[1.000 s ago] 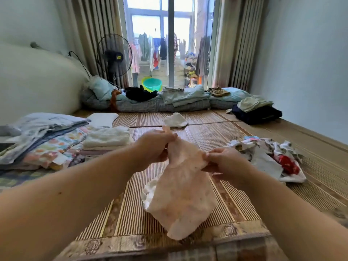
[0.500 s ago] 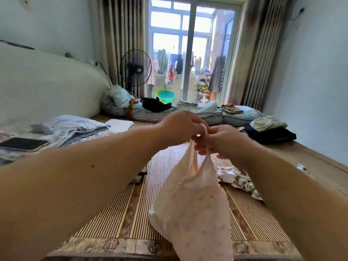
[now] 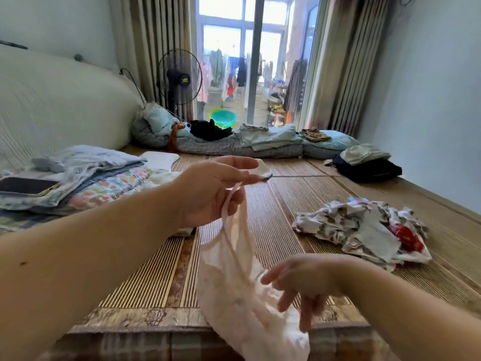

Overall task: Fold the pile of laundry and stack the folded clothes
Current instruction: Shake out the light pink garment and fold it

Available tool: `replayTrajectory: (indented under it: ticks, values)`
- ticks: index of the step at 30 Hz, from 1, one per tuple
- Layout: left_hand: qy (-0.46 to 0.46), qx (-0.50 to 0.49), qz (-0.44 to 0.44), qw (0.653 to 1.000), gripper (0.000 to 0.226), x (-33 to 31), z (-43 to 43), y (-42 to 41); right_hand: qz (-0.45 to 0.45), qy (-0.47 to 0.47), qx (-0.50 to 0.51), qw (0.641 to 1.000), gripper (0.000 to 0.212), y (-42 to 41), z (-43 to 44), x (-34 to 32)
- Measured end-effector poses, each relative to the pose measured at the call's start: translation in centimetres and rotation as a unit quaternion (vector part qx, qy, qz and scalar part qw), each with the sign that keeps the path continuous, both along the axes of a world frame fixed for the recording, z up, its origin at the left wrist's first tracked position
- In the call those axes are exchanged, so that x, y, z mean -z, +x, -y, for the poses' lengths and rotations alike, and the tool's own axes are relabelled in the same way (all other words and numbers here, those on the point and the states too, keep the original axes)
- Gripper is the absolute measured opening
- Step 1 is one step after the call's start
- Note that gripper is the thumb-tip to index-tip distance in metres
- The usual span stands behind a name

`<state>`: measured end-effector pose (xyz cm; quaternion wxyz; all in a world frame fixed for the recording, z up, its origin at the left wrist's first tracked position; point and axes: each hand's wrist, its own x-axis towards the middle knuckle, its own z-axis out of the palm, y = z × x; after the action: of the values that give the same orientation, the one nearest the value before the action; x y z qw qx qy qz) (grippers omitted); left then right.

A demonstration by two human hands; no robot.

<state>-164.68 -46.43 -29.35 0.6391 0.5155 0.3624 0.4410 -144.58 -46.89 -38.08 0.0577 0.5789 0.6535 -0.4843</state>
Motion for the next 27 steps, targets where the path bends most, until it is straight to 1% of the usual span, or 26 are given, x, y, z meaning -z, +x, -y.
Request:
replayTrajectory:
  ticks: [2, 3, 4, 5, 6, 7, 8, 9, 10, 11, 12, 13, 14, 15, 17, 19, 21, 22, 25, 27]
  values:
    - [0.01, -0.005, -0.055, 0.998, 0.023, 0.2, 0.3, -0.7, 0.089, 0.07, -0.002, 0.994, 0.041, -0.1, 0.4, 2.7]
    - [0.011, -0.005, -0.072, 0.997, 0.024, 0.3, 0.4, -1.0, 0.086, 0.108, 0.024, 0.99, 0.04, -0.3, 0.6, 3.5]
    - [0.009, 0.001, -0.084, 0.996, 0.023, 0.5, 0.5, -1.3, 0.041, 0.142, 0.058, 0.987, 0.036, -0.5, 0.7, 3.9]
    - [0.006, 0.01, -0.094, 0.995, 0.024, 0.6, 0.7, -1.4, -0.025, 0.178, 0.096, 0.979, 0.031, -0.9, 1.0, 3.9]
    - [0.004, 0.019, -0.105, 0.994, 0.028, 0.8, 0.8, -1.5, -0.084, 0.214, 0.128, 0.965, 0.029, -1.6, 1.4, 3.6]
    - [0.004, 0.026, -0.114, 0.993, 0.031, 0.9, 0.9, -1.4, -0.126, 0.238, 0.155, 0.95, 0.035, -2.4, 1.6, 3.1]
    - [0.007, 0.034, -0.116, 0.993, 0.033, 1.0, 1.1, -1.2, -0.146, 0.258, 0.176, 0.939, 0.045, -3.3, 1.6, 2.7]
    - [0.01, 0.042, -0.115, 0.992, 0.032, 1.1, 1.2, -0.8, -0.137, 0.277, 0.185, 0.933, 0.054, -4.2, 1.5, 2.7]
    - [0.013, 0.047, -0.115, 0.992, 0.032, 1.1, 1.4, -0.5, -0.095, 0.299, 0.179, 0.933, 0.057, -5.1, 1.3, 3.0]
    - [0.016, 0.049, -0.12, 0.992, 0.03, 1.0, 1.4, -0.2, -0.037, 0.32, 0.163, 0.932, 0.053, -5.6, 0.9, 3.6]
    - [0.022, 0.046, -0.127, 0.991, 0.027, 1.0, 1.4, -0.1, 0.01, 0.329, 0.146, 0.933, 0.045, -5.9, 0.4, 4.2]
    - [0.028, 0.039, -0.136, 0.99, 0.021, 1.0, 1.1, -0.2, 0.028, 0.323, 0.139, 0.936, 0.035, -5.8, 0.0, 4.7]
    - [0.033, 0.031, -0.147, 0.988, 0.019, 0.9, 0.6, -0.6, 0.015, 0.296, 0.147, 0.944, 0.026, -5.2, -0.3, 4.9]
    - [0.036, 0.019, -0.159, 0.986, 0.022, 0.9, 0.1, -1.2, -0.02, 0.261, 0.164, 0.951, 0.023, -4.3, -0.5, 4.5]
    - [0.045, -0.01, -0.185, 0.982, 0.022, 0.6, -1.2, -2.7, -0.094, 0.201, 0.204, 0.954, 0.035, -2.1, -0.8, 2.4]
    - [0.061, -0.059, -0.229, 0.97, 0.023, 0.1, -2.6, -4.2, -0.134, 0.178, 0.235, 0.946, 0.043, 0.2, -1.2, -0.6]
    - [0.083, -0.112, -0.271, 0.952, 0.023, -0.7, -3.8, -5.2, -0.202, 0.157, 0.273, 0.927, 0.054, 1.7, -1.4, -4.0]
    - [0.094, -0.126, -0.284, 0.946, 0.021, -1.4, -4.2, -5.5, -0.242, 0.149, 0.289, 0.914, 0.054, 2.1, -1.6, -5.8]
    - [0.127, -0.14, -0.32, 0.928, 0.016, -3.4, -5.0, -5.7, -0.351, 0.16, 0.307, 0.87, 0.025, 2.5, -1.9, -10.7]
    - [0.153, -0.149, -0.348, 0.913, 0.014, -4.6, -5.3, -5.5, -0.4, 0.192, 0.316, 0.839, 0.021, 2.4, -2.1, -13.1]
